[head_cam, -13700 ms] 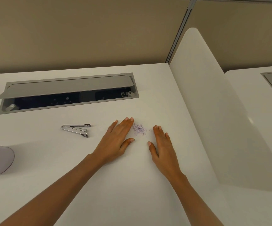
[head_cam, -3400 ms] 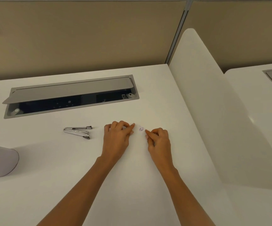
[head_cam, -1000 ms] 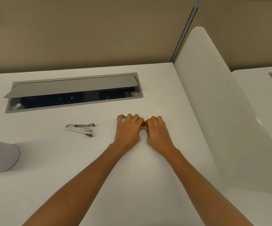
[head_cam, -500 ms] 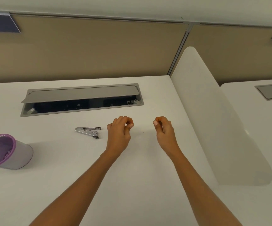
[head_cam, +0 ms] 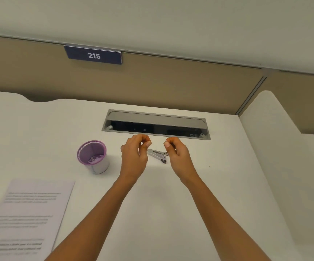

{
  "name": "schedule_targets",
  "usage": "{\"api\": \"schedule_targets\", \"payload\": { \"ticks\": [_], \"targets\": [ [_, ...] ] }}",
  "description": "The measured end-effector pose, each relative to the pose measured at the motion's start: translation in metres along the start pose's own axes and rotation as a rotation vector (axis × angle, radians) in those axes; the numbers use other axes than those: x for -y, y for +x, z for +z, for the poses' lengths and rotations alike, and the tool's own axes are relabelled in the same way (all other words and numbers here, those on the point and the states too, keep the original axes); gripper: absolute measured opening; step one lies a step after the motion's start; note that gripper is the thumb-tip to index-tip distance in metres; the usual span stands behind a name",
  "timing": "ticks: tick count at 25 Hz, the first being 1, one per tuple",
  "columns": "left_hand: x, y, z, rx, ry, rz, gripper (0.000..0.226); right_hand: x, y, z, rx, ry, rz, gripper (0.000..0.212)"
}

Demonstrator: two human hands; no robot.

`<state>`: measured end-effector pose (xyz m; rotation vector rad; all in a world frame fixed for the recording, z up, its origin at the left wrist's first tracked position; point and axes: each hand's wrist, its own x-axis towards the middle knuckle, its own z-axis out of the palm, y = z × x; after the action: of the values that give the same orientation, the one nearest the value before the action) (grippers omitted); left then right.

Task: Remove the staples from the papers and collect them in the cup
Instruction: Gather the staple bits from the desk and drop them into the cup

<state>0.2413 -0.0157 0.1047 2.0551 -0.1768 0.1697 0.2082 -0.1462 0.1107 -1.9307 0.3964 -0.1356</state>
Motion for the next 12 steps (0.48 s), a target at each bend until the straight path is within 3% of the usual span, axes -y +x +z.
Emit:
{"api": "schedule_targets", "payload": {
  "ticks": [4, 12],
  "targets": [
    [0.039, 0.005, -0.075, -0.139, 0.052, -0.052, 0.006, 0.032, -0.002, 0.078, 0.136, -0.006, -0.057, 0.006],
    [0.112, 0.019, -0.139, -0.137, 0.349, -0.111, 0.011, 0.047, 0.013, 0.179, 0.256, -0.281, -0.133, 0.021]
  ]
}}
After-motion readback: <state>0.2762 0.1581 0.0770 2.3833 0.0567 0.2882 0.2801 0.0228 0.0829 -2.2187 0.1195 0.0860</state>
